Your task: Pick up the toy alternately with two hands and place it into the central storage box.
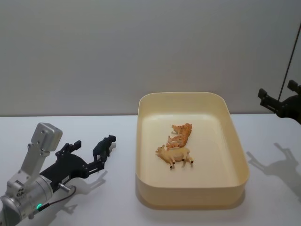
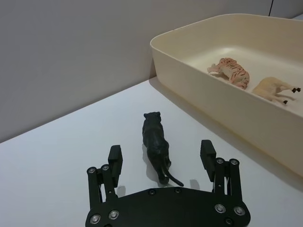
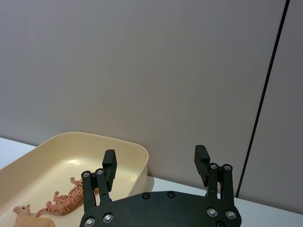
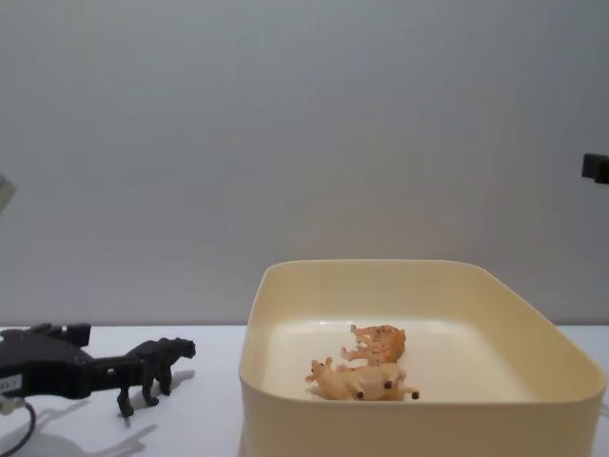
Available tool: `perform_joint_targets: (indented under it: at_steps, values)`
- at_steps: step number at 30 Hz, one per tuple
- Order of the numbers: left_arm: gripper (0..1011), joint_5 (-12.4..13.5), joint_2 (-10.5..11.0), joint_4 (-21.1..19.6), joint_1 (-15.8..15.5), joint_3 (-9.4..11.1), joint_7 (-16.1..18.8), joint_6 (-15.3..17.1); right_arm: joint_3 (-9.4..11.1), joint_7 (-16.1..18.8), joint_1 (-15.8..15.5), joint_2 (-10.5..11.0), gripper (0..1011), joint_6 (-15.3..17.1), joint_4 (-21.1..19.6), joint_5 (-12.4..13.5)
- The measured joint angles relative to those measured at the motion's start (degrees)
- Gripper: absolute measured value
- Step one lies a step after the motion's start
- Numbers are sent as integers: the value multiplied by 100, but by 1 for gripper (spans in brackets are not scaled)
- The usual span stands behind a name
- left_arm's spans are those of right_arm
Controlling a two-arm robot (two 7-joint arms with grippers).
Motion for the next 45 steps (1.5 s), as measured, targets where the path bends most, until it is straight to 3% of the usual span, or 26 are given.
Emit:
perform_joint_targets:
  at_steps: [8, 22, 29, 45]
  values:
    - [1001, -47, -98, 650, -272, -35, -479, -223, 2, -2, -3, 3, 1001, 0, -5, 0]
    - [1001, -151, -292, 1383, -634, 0, -1189, -548, 2, -2, -7, 6, 1001, 0, -7, 0]
    - [1001, -187, -390, 1636, -774, 43, -1427, -676, 2, -1, -7, 6, 1001, 0, -7, 0]
    - [1001, -215, -469, 1846, -890, 80, -1623, -780, 2, -2, -7, 6, 1001, 0, -7, 0]
